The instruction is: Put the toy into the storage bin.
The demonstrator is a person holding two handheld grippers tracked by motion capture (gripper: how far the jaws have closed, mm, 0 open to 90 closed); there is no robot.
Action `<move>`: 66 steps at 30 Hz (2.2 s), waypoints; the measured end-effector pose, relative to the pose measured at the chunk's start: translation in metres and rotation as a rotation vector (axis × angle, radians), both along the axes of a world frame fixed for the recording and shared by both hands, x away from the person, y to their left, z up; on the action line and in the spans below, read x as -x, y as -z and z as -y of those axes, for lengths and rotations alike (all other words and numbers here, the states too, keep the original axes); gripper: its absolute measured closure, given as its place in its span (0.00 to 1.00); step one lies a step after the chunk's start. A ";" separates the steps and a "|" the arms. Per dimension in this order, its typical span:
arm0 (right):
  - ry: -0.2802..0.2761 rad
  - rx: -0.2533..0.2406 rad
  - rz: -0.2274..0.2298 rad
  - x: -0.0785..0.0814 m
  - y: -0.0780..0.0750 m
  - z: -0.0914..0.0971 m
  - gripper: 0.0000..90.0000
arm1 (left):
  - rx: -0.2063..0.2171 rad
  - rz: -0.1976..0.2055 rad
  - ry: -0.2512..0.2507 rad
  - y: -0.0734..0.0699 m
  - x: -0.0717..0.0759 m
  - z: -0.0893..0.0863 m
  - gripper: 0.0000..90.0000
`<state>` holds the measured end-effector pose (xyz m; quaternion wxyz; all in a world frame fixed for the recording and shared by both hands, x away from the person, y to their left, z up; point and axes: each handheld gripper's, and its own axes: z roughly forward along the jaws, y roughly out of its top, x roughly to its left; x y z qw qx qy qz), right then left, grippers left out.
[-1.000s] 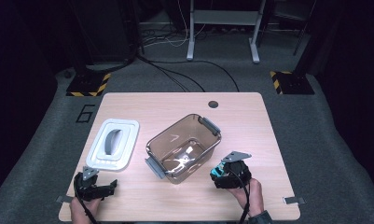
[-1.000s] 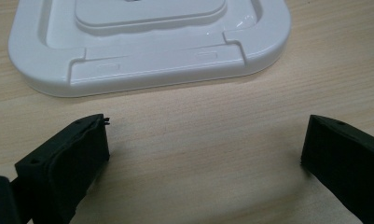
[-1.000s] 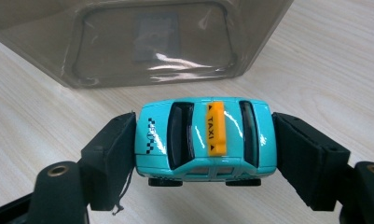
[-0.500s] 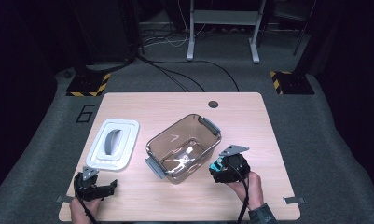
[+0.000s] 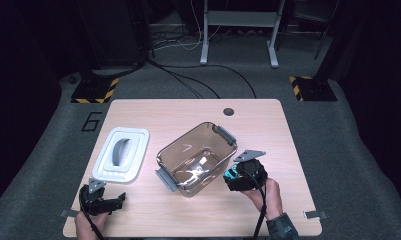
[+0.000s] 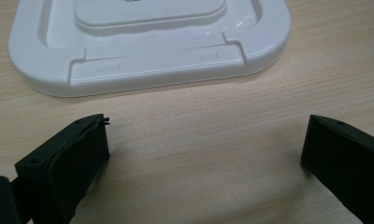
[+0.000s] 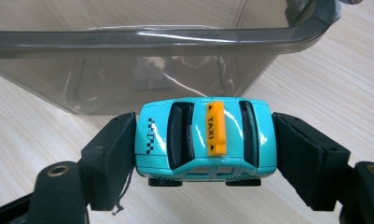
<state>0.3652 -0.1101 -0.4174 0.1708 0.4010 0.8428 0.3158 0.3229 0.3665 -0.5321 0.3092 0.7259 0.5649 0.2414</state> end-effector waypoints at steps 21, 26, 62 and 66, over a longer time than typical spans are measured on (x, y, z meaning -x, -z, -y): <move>0.018 0.011 0.034 -0.006 -0.034 0.009 0.27 | 0.000 -0.001 0.000 0.000 0.000 0.000 0.00; 0.015 0.018 0.044 -0.008 -0.040 0.009 0.27 | 0.000 -0.002 0.000 0.000 0.000 0.000 0.00; -0.048 0.073 0.081 -0.046 -0.076 -0.018 0.27 | 0.000 0.000 0.000 0.000 0.000 0.000 0.00; -0.047 0.069 0.079 -0.048 -0.078 -0.021 0.27 | 0.000 -0.001 0.000 0.000 0.000 0.000 0.00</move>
